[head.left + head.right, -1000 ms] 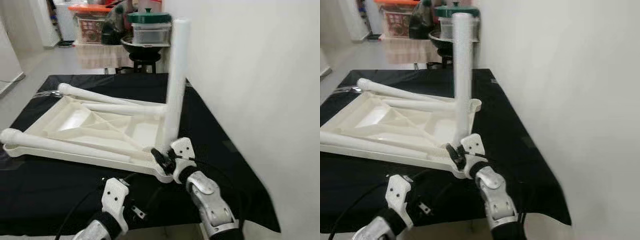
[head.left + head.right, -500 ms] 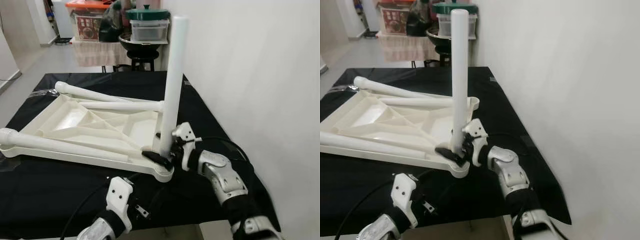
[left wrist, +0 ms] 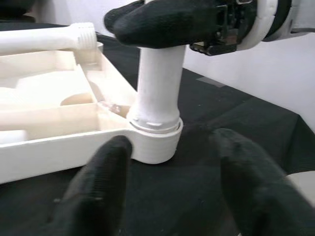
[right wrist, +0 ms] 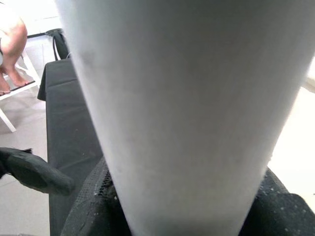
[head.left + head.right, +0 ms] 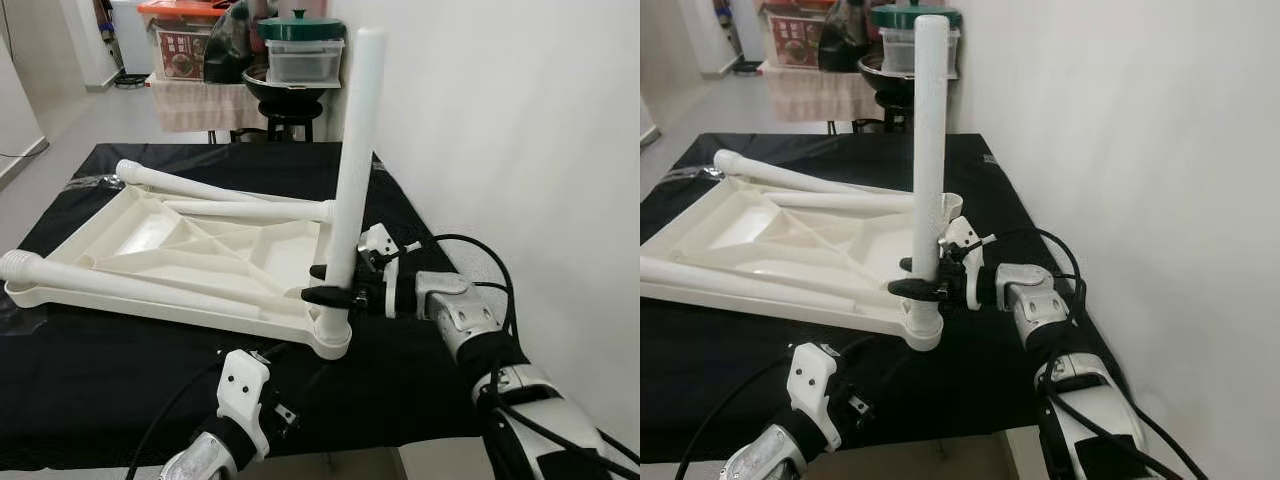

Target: Building children table

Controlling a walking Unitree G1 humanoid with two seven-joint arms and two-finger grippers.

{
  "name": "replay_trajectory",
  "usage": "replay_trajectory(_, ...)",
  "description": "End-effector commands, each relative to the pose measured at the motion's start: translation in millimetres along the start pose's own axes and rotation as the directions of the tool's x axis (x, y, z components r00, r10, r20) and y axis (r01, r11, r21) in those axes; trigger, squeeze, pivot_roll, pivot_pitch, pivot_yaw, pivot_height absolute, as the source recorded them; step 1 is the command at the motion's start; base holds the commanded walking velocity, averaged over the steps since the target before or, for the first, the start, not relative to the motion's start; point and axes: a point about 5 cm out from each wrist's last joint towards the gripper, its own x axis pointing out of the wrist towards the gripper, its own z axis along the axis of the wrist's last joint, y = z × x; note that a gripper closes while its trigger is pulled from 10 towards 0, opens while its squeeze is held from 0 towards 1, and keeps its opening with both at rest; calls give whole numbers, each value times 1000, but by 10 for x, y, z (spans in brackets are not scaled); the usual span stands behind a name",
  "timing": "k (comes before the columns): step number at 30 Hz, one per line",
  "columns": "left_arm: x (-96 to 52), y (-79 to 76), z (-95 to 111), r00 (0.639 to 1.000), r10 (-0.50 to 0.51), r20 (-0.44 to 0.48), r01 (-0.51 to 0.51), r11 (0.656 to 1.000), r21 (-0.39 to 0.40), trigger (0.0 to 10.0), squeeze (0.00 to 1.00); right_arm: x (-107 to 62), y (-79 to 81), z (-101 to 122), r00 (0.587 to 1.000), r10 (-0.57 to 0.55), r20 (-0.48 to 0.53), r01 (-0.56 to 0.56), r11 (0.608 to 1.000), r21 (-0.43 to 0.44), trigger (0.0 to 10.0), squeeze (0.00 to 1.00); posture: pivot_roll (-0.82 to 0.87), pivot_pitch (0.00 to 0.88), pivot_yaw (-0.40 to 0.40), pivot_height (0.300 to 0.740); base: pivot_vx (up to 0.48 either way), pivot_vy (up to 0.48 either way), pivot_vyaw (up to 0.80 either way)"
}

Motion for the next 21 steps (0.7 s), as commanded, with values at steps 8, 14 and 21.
replay_trajectory(8,-23,56,46,999,50,0,-50,999,-16,0,0,-76,154,-329,980,-199,-27,200,980,16,0,0,39,0,-99,740,0,0,0)
replay_trajectory(14,-72,101,55,996,84,-3,-84,996,10,0,0,340,678,-486,759,-648,64,642,761,99,0,0,23,0,-78,740,0,0,0)
replay_trajectory(21,-72,143,62,995,105,-4,-105,995,3,0,0,338,628,-551,760,-649,37,645,760,82,0,0,13,0,-59,740,0,0,0)
